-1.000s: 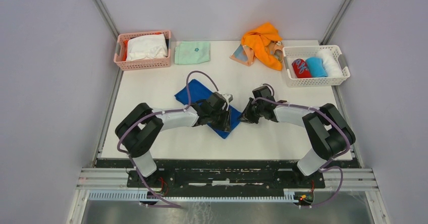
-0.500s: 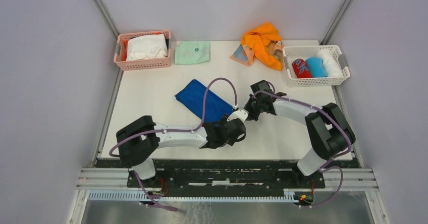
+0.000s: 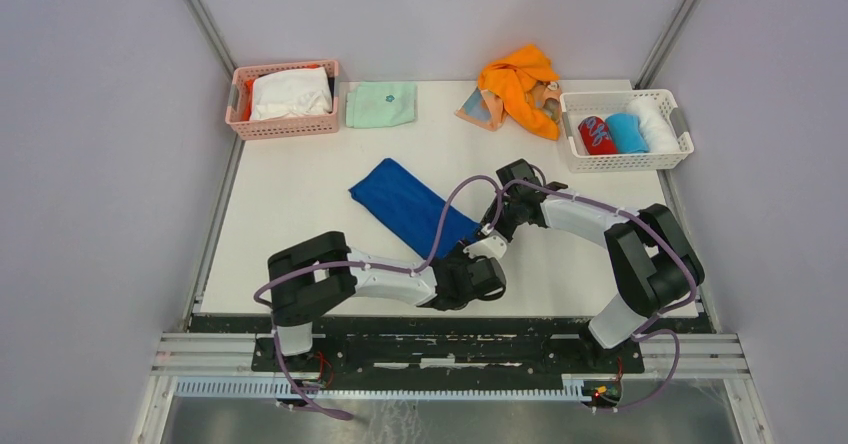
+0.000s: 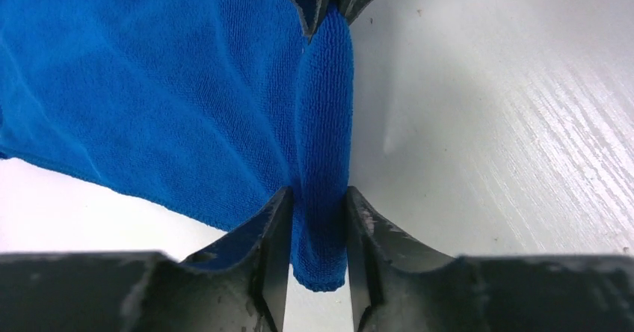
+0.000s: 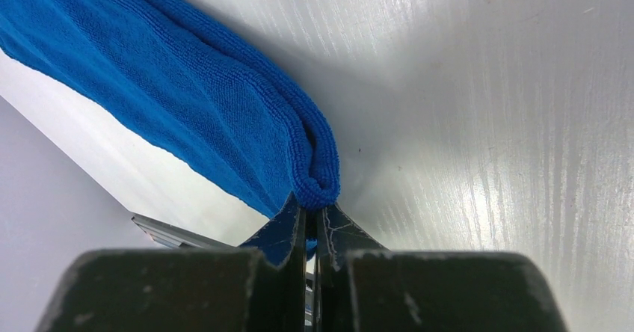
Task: Roll the towels
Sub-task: Roll the towel at the center of the board.
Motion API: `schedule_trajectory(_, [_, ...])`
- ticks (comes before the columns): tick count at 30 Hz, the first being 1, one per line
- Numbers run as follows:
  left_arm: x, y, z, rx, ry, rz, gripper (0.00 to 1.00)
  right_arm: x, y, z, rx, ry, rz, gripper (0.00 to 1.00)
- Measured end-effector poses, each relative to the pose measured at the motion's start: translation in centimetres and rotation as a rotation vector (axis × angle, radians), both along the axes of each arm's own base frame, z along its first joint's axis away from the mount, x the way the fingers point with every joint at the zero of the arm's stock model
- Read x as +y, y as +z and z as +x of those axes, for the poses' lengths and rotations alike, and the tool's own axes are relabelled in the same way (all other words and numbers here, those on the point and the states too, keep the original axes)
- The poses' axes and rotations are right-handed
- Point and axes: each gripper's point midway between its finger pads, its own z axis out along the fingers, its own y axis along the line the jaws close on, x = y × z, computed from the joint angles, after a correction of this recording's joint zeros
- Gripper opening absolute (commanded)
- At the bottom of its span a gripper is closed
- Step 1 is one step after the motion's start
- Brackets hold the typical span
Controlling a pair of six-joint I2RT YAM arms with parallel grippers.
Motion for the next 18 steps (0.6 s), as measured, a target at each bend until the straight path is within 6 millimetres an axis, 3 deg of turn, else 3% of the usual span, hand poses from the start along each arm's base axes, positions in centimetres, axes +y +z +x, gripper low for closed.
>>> schedule_trajectory(6, [0.1,0.0,0.1,-0.014,-0.005,0.02,0.03,0.0,0.0,0.0,-0.003,0.003,-0.002,0.04])
schedule_trajectory(13, [0.1,-0.5,0.2,0.144,-0.028,-0.118,0.03,0.1,0.5,0.4,-0.074,0.059,0.003,0.4])
schedule_trajectory(18, [1.8,-0.4,2.9,0.355,0.053,-0.393,0.03,0.4,2.6,1.3,-0.204,0.106,0.046,0.51])
